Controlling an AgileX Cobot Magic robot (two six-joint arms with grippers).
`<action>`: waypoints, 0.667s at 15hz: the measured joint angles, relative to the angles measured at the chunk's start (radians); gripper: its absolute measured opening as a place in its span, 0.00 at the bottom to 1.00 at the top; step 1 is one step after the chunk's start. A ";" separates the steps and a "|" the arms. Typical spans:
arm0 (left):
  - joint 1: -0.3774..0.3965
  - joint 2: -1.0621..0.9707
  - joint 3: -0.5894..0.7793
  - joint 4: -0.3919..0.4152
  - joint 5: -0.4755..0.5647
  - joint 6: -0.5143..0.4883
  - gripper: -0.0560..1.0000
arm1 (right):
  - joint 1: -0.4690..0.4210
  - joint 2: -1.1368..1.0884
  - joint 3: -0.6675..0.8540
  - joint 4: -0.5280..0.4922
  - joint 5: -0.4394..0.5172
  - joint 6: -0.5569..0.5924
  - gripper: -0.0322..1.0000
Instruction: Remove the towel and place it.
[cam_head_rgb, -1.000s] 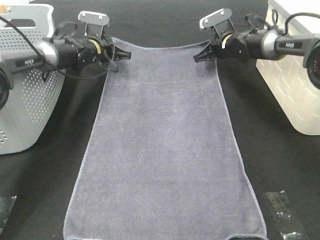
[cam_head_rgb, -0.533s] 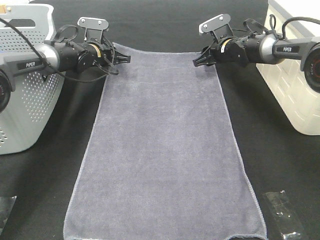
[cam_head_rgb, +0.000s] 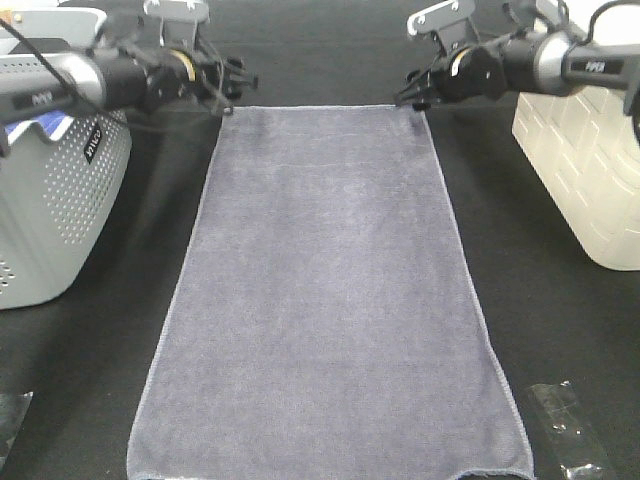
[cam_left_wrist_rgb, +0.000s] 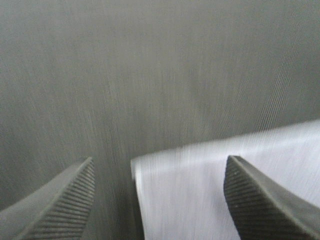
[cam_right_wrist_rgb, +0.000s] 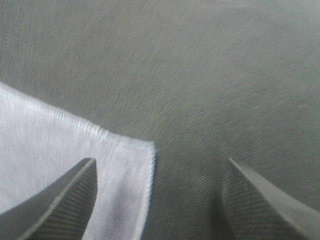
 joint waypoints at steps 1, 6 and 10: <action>0.000 -0.023 0.000 0.000 0.000 0.000 0.71 | 0.000 -0.020 0.000 0.015 0.022 0.000 0.68; -0.048 -0.151 0.000 -0.004 0.021 0.000 0.71 | 0.000 -0.187 0.000 0.119 0.128 0.000 0.68; -0.075 -0.243 0.000 -0.004 0.175 0.000 0.71 | 0.000 -0.297 0.000 0.129 0.223 0.000 0.68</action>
